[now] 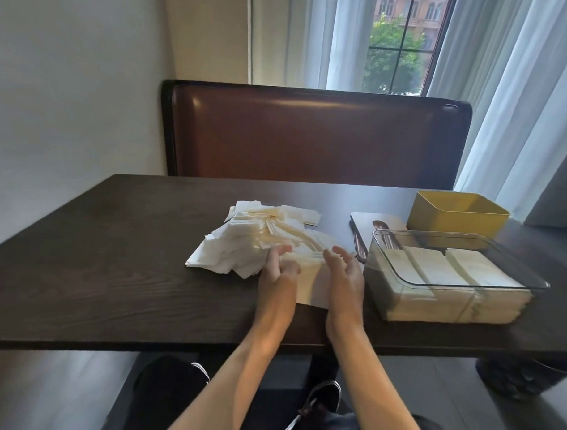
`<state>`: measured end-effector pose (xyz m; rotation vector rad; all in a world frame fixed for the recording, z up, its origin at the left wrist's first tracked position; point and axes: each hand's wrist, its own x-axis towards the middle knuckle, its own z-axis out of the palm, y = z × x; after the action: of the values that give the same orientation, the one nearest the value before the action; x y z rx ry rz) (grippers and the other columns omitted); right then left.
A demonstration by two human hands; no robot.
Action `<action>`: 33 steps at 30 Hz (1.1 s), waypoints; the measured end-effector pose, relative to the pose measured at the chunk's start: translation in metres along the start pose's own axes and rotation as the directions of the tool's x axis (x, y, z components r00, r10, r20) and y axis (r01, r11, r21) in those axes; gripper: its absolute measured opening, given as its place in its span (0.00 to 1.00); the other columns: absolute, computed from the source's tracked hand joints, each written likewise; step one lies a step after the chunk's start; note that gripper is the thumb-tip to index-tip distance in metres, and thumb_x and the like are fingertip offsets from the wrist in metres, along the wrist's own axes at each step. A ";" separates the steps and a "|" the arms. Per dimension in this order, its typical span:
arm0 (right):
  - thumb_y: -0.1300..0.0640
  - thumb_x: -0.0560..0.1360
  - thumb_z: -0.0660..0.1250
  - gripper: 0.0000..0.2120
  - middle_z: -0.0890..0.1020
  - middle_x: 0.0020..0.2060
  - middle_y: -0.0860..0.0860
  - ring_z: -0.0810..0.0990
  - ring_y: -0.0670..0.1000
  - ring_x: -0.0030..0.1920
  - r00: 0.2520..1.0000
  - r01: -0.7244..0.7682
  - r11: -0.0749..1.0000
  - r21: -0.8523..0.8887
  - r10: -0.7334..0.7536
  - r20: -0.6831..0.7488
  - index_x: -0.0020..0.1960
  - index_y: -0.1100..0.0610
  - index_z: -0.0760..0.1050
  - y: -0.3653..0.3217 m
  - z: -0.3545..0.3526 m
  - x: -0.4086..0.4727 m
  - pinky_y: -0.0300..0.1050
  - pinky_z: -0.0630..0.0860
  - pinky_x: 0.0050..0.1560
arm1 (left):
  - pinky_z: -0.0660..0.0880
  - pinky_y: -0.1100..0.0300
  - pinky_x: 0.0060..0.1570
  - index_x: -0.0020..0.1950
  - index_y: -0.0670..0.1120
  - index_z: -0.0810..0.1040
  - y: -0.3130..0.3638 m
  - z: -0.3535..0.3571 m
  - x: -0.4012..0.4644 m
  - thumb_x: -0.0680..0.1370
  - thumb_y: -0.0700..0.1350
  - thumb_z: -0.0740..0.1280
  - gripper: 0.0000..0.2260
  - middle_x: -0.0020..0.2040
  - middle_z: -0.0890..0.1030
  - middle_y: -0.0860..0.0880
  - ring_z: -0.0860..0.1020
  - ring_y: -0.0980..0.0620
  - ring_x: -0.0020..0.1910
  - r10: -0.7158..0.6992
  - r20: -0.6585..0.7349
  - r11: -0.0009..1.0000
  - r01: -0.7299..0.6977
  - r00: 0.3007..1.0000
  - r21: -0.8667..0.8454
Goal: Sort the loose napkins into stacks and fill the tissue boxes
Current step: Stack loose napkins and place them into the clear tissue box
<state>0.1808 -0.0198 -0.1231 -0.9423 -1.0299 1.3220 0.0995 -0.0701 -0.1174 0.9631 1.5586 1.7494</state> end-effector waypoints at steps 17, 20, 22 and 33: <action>0.56 0.78 0.67 0.07 0.81 0.49 0.48 0.81 0.49 0.53 0.978 0.074 0.997 -0.022 -0.077 -0.195 0.55 0.52 0.76 0.009 0.019 0.007 0.48 0.77 0.56 | 0.69 0.75 0.47 0.59 0.50 0.76 -0.008 0.020 0.013 0.83 0.44 0.62 0.07 0.52 0.80 0.59 0.76 0.73 0.48 0.038 -0.328 0.987 -0.087 0.944 -0.137; 0.60 0.79 0.64 0.07 0.82 0.49 0.48 0.81 0.48 0.51 0.977 0.053 0.998 -0.033 -0.059 -0.207 0.56 0.53 0.77 0.009 0.019 0.007 0.47 0.78 0.55 | 0.68 0.78 0.47 0.61 0.51 0.75 -0.010 0.018 0.016 0.83 0.42 0.61 0.08 0.55 0.78 0.59 0.76 0.72 0.52 0.002 -0.316 0.987 -0.054 0.949 -0.154; 0.60 0.79 0.63 0.08 0.82 0.50 0.49 0.80 0.47 0.51 0.980 0.023 1.000 0.008 -0.021 -0.200 0.57 0.54 0.77 0.007 0.016 0.008 0.42 0.77 0.51 | 0.67 0.81 0.48 0.63 0.50 0.75 -0.011 0.013 0.018 0.84 0.41 0.60 0.10 0.57 0.78 0.57 0.75 0.71 0.55 -0.016 -0.313 0.982 -0.043 0.950 -0.184; 0.62 0.78 0.62 0.10 0.84 0.43 0.51 0.82 0.51 0.47 0.994 0.017 0.997 -0.071 -0.025 -0.110 0.48 0.57 0.82 0.008 0.009 0.013 0.44 0.78 0.48 | 0.69 0.70 0.47 0.57 0.50 0.78 -0.010 0.008 0.023 0.81 0.39 0.61 0.10 0.52 0.79 0.56 0.77 0.62 0.51 -0.056 -0.321 0.975 -0.018 0.946 -0.221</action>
<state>0.1693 -0.0071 -0.1270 -1.0431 -1.0029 1.2088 0.0933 -0.0455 -0.1241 0.5680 1.5153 2.0978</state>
